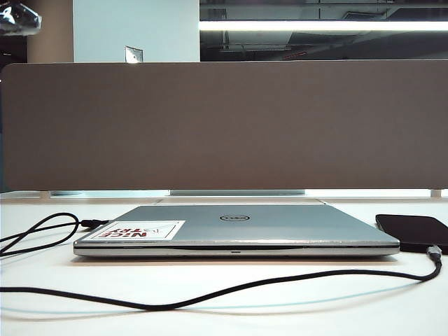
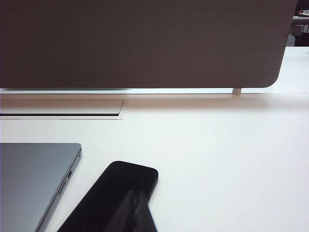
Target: Pick up the charging cable and the phone, plug the charging cable into the charging port on the phone, and finally place them back on the table.
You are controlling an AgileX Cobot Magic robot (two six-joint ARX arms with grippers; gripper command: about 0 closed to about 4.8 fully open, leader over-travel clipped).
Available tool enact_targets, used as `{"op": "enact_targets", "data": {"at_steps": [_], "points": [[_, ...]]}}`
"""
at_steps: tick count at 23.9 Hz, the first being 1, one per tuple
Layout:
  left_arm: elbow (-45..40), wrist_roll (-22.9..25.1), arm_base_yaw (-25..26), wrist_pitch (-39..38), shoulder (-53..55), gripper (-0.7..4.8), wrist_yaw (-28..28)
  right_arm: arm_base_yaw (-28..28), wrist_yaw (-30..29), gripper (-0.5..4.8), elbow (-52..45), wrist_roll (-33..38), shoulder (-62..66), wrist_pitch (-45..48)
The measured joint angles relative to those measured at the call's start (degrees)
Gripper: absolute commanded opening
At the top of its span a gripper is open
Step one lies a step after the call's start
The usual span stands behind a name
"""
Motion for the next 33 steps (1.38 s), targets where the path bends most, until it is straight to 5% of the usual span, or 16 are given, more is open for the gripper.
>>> {"op": "enact_targets", "data": {"at_steps": [3, 16, 33], "points": [[0.0, -0.7, 1.7, 3.4, -0.9, -0.06, 0.2, 0.0, 0.0, 0.01, 0.0, 0.0, 0.0, 0.0], [-8.3, -1.0, 33.0, 7.7, -12.6, -0.06, 0.0, 0.0, 0.0, 0.01, 0.0, 0.0, 0.0, 0.0], [-12.3, 2.6, 33.5, 0.2, -12.6, -0.05, 0.0, 0.0, 0.0, 0.01, 0.0, 0.0, 0.0, 0.0]]}}
